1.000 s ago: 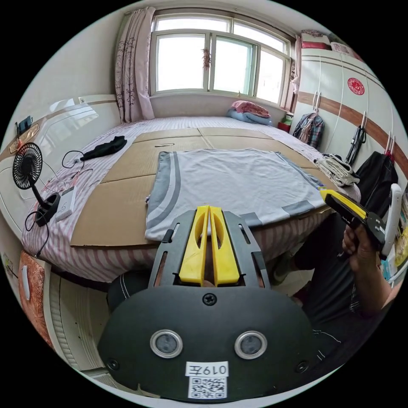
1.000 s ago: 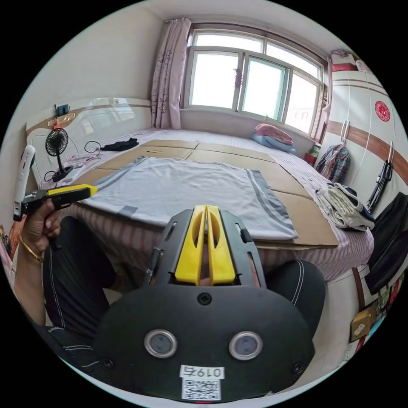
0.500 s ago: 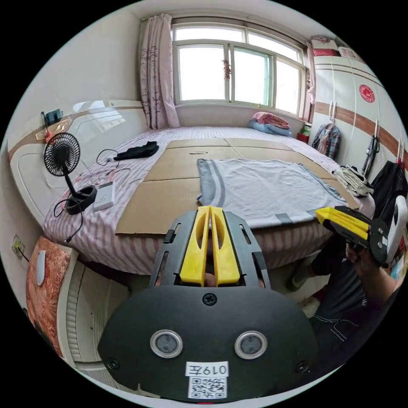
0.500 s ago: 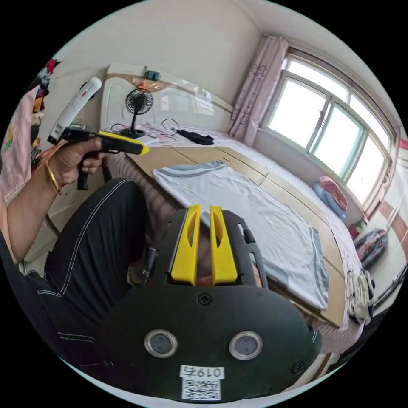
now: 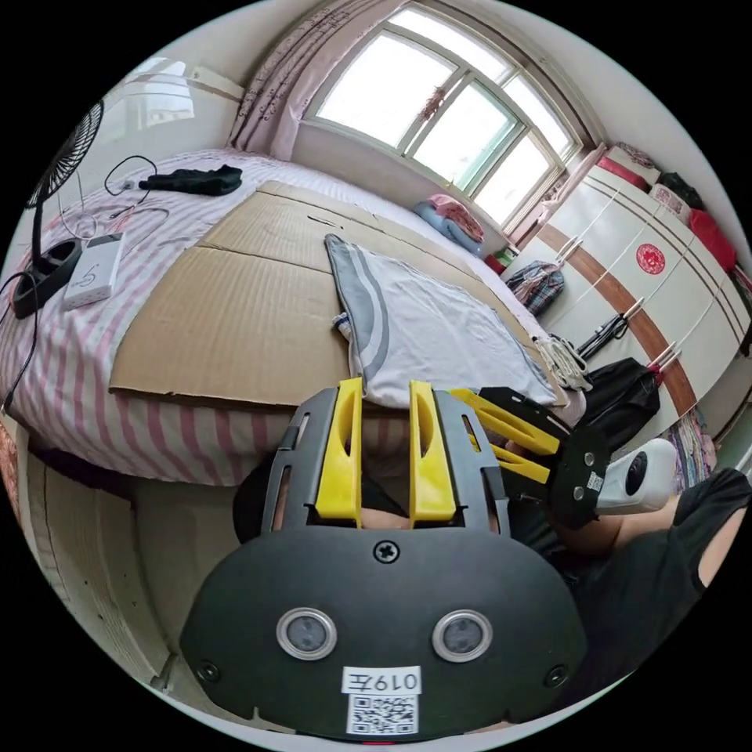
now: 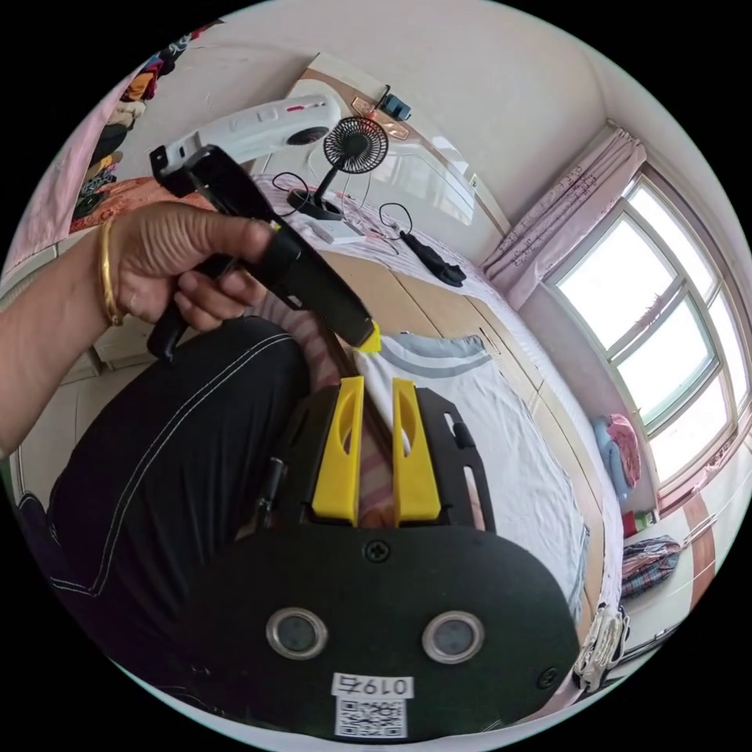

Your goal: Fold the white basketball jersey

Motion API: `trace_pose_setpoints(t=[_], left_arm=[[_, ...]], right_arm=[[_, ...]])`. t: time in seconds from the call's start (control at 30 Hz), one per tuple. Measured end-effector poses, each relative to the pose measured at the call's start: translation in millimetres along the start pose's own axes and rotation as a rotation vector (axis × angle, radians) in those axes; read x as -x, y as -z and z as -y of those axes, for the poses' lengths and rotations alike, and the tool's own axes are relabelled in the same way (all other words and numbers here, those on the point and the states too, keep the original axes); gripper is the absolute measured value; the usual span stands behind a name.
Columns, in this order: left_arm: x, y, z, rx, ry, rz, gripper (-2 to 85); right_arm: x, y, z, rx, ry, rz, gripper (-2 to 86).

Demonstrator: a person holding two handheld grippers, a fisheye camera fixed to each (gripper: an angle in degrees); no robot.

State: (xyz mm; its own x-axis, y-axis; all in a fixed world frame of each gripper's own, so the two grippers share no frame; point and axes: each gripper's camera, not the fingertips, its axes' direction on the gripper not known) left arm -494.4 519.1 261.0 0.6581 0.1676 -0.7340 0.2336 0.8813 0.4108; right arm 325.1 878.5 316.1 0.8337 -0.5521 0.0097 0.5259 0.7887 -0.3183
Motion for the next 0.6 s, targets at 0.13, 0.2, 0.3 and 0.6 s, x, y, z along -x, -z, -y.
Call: trace_pose_setpoints(t=[0.13,0.2,0.3,0.6], left_arm=[[2.1,-9.9,1.0,0.028,0.008,0.084,5.6],[11.1,-13.8,0.6,0.035,0.033,0.054,4.2],[25.4,-17.3,1.2,0.039,0.059,-0.019,2.9],[49.9,-15.8,8.2,-0.001,0.089,-0.157,1.8]], right_arm=[[-2.7,-36.1,-35.4,0.004,-0.008,0.008,6.0],[-2.0,-52.4,-48.2,0.002,0.0,0.01,6.0],[-1.0,-80.8,-67.0,0.002,0.019,0.015,6.5],[16.4,-164.5,-100.9,0.053,0.11,-0.175,8.6]])
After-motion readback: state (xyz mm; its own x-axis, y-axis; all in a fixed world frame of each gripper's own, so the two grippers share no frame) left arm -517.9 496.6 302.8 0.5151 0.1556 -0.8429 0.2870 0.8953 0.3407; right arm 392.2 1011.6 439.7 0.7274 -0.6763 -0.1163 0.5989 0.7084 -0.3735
